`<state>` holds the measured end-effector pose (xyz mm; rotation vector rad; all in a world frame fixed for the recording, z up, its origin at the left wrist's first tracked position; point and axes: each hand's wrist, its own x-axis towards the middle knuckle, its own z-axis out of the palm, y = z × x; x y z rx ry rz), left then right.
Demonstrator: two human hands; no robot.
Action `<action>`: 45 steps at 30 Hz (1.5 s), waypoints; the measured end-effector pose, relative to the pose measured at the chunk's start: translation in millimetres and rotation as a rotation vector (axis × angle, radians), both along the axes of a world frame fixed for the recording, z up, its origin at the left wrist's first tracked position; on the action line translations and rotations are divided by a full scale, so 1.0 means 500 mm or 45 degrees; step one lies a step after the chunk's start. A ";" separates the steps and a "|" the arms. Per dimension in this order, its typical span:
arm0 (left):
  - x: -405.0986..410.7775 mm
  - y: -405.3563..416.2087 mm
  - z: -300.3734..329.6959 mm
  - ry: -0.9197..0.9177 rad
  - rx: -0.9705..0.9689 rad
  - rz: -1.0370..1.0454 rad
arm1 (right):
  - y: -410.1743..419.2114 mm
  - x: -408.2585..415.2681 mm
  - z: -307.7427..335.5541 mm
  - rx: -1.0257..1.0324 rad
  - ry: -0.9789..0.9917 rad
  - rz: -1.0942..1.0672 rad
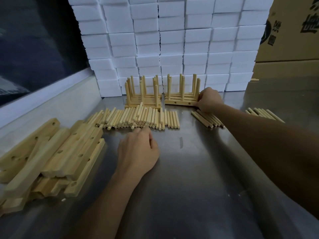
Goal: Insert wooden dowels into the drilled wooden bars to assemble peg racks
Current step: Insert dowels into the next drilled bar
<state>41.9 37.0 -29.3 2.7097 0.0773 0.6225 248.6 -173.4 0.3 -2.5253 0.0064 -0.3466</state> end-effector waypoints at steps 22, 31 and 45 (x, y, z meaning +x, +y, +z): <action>0.017 0.003 -0.017 -0.022 0.064 0.003 | 0.029 0.002 0.035 0.027 0.001 -0.152; 0.000 0.000 0.001 0.036 0.031 0.030 | 0.018 -0.082 0.056 0.065 -0.088 -0.149; -0.033 0.053 0.054 0.140 0.362 0.771 | -0.003 -0.307 -0.023 0.703 -0.281 0.016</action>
